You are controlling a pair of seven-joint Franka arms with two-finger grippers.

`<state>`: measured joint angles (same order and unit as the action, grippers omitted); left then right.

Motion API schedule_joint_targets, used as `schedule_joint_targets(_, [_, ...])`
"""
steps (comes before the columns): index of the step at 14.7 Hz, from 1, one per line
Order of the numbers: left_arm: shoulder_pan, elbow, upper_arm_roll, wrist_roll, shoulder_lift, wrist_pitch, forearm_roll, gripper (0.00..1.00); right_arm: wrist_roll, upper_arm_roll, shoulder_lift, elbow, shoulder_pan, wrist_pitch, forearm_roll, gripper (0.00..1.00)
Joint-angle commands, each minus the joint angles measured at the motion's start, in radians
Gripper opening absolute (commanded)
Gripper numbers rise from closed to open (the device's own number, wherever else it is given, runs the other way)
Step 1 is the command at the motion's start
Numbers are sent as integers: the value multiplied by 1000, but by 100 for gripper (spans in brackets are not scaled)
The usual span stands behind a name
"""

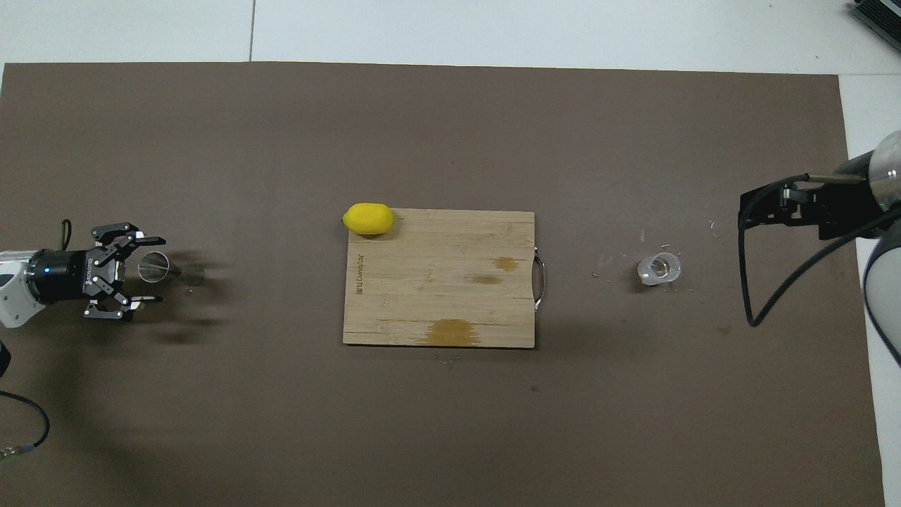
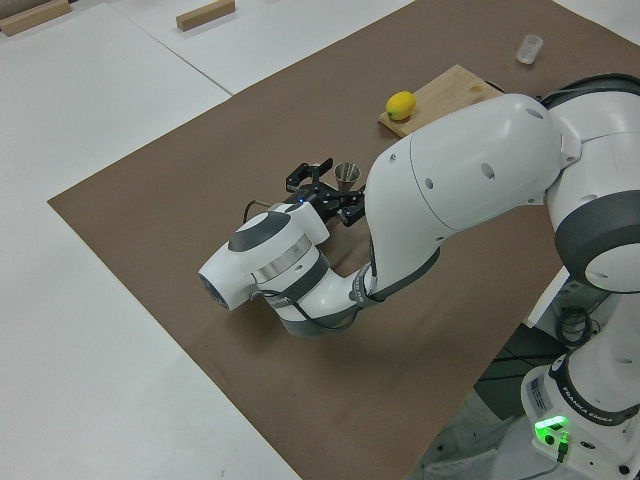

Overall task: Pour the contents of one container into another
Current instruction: 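Move the left gripper onto the small metal cup and grasp it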

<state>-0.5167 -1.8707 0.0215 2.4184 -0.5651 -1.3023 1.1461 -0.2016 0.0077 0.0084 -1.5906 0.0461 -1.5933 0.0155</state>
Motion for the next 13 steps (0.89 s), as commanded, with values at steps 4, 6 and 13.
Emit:
schedule_joint_targets(4, [9, -7, -9, 21, 7, -2, 11, 46, 30, 6, -2, 0, -9, 10, -6, 100])
schedule_joint_targets(6, [7, -5, -8, 22, 7, -2, 11, 40, 30, 6, -2, 0, -11, 10, -5, 100])
schedule_joint_targets(13, [96, 28, 18, -40, 28, 46, 79, 36, 30, 6, -2, 0, -11, 10, -5, 100])
